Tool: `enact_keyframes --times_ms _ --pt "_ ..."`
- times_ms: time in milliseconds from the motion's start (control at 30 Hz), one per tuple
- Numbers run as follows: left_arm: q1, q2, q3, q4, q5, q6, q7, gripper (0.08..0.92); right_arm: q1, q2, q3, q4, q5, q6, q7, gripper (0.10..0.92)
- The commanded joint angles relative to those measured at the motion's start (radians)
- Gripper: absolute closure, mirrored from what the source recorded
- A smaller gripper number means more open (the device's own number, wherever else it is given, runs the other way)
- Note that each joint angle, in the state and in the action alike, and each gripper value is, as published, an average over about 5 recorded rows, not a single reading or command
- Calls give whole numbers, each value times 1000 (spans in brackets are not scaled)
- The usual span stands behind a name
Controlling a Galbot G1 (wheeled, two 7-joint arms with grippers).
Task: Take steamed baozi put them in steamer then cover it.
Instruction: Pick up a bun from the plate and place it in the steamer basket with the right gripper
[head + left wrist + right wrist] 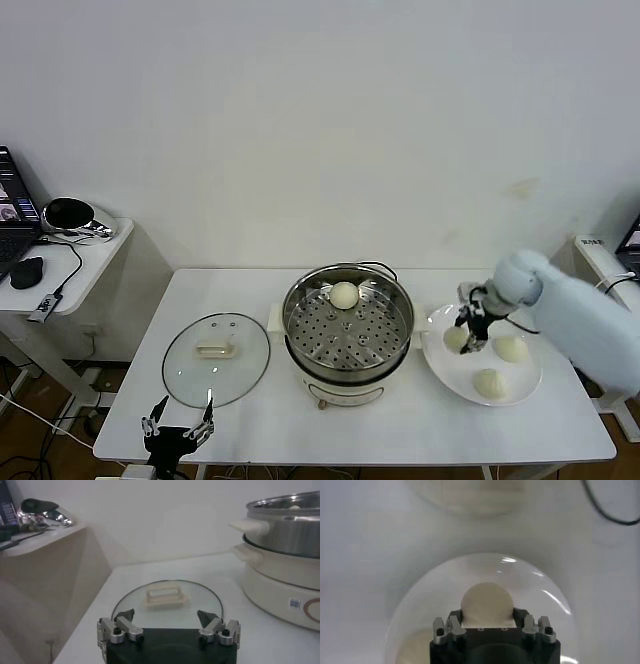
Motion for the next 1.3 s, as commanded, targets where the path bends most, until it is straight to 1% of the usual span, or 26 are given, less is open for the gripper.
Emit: enact_keyframes --times_ms 33,133,233,533,700,900,1067,1300 --pt "-15 5 -6 -8 0 -2 -6 177 480 12 -318 150 324 -115 -57 406" --pt "-15 8 -12 -20 2 -1 -11 177 524 98 -351 140 390 -162 -59 406" --pt "-12 8 -17 -32 4 0 -16 177 528 182 -367 119 415 -190 -55 406" --pt "-8 -16 -26 -89 24 -6 -34 177 466 454 -391 1 422 -244 -23 406" --pt "-14 -21 -30 -91 20 -11 -41 177 420 566 -427 -76 404 -250 -5 406" --pt "-22 -28 -33 -103 8 -16 -43 177 355 651 -449 -159 354 -248 17 406" --pt "-26 -30 -28 -100 8 -16 -40 177 304 689 -446 -227 321 -241 24 406" --pt "-36 -32 -23 -97 -1 -15 -37 177 280 693 -445 -228 311 -239 27 406"
